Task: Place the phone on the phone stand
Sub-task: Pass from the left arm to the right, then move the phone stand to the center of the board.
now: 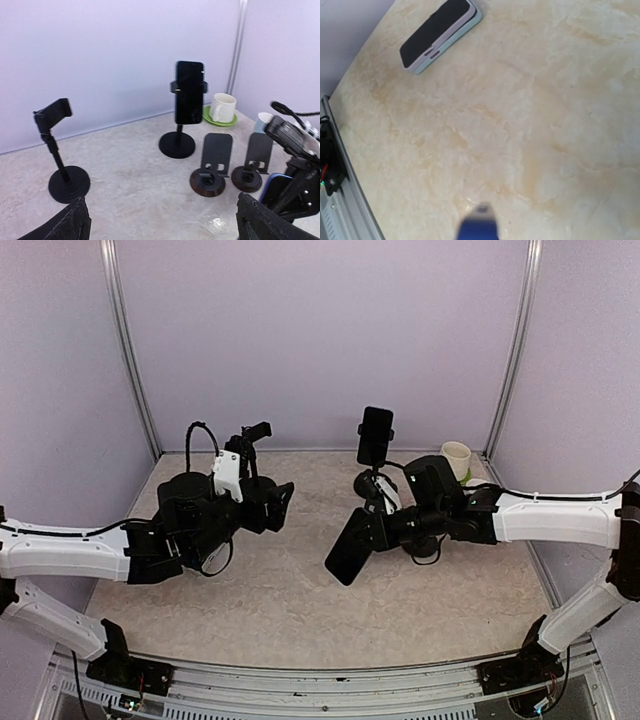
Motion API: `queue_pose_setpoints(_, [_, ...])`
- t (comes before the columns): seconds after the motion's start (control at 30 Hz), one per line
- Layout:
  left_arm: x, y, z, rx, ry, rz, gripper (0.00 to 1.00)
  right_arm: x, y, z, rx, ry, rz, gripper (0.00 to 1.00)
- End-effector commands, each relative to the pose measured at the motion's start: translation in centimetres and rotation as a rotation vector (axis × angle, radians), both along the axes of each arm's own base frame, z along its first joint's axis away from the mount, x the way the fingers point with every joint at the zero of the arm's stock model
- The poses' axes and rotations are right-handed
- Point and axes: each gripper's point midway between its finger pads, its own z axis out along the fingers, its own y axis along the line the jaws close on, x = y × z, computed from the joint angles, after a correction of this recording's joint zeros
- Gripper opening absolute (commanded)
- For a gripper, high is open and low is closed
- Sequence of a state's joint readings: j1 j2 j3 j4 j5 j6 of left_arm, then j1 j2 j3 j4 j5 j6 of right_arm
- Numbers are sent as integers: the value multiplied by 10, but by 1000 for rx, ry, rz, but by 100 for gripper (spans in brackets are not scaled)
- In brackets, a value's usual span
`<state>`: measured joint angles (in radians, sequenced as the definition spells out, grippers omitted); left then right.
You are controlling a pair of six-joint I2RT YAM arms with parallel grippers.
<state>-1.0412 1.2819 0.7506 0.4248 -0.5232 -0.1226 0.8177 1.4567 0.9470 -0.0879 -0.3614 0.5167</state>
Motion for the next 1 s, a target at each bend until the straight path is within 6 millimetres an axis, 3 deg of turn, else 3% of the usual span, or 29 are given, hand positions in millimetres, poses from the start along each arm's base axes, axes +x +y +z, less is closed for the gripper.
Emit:
queue_pose_setpoints(0.0, [20,40,1,-65,66,61,99,6,-3,30,40,-78,-16,0])
queue_pose_setpoints(0.23, [53,97,13,-142,108,145,99,10,-11,32,10,-91,-50,0])
queue_pose_setpoints(0.47, [88,130,13,-193,163,167,99,7,-12,34,17,-90,-30,0])
queue_pose_setpoints(0.8, [130,110,7,-152,177,-2,99,3,-15,38,21,-98,-19,0])
queue_pose_setpoints(0.97, [155,112,-1,-116,179,-28,96,0,-20,38,25,-103,-23,0])
